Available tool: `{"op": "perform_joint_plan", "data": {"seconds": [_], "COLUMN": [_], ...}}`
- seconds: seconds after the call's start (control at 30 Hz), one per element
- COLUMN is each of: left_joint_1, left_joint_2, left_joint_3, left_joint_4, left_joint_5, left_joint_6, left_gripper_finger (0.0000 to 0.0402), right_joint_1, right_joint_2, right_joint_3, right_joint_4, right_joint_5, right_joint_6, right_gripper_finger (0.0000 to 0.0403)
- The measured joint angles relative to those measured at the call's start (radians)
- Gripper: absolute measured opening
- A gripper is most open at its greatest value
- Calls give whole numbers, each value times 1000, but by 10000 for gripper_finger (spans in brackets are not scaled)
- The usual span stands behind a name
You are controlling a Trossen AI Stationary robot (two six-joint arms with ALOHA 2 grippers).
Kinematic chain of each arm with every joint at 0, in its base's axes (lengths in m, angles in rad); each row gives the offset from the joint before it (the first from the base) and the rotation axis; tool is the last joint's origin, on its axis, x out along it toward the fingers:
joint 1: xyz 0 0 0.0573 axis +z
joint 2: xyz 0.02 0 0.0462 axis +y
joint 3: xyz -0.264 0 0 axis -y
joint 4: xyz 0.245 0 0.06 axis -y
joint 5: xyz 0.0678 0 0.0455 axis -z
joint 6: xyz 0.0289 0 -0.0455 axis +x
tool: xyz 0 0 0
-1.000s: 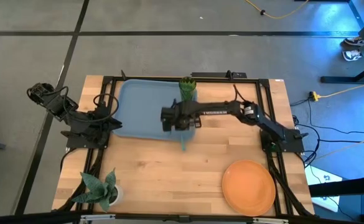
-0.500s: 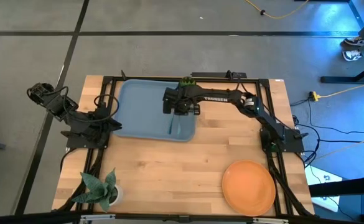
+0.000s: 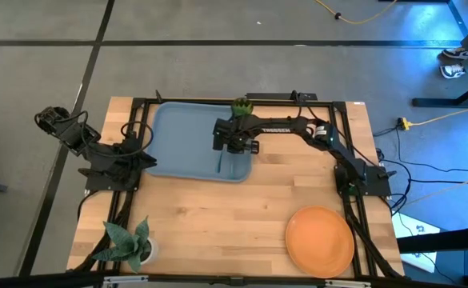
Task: Pick and place plate/cup/fork/spoon on tray
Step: Put the blue spoon on the blue tray to the right of the blue fork, then move the green glass to the top left of the blue tray
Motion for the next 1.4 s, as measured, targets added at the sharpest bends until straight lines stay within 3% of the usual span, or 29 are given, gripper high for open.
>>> {"op": "perform_joint_plan", "data": {"seconds": [0.13,0.4,0.8,1.1,1.4], "left_joint_1": [0,0,0,0,0], "left_joint_2": [0,0,0,16,120], "left_joint_3": [0,0,0,-4,-4], "left_joint_4": [0,0,0,-58,-16], "left_joint_5": [0,0,31,0,-120], "left_joint_6": [0,0,0,-35,-49], "left_gripper_finger": [56,56,56,56,56], "right_joint_1": [-1,0,22,93,134], "right_joint_2": [0,0,0,-1,-1], "right_joint_3": [-24,-14,88,204,177], "right_joint_4": [21,19,-88,-341,-328], "right_joint_5": [-3,-9,3,83,73], "right_joint_6": [0,-2,-61,-259,-503], "right_gripper_finger": [7,61,64,65,47]}}
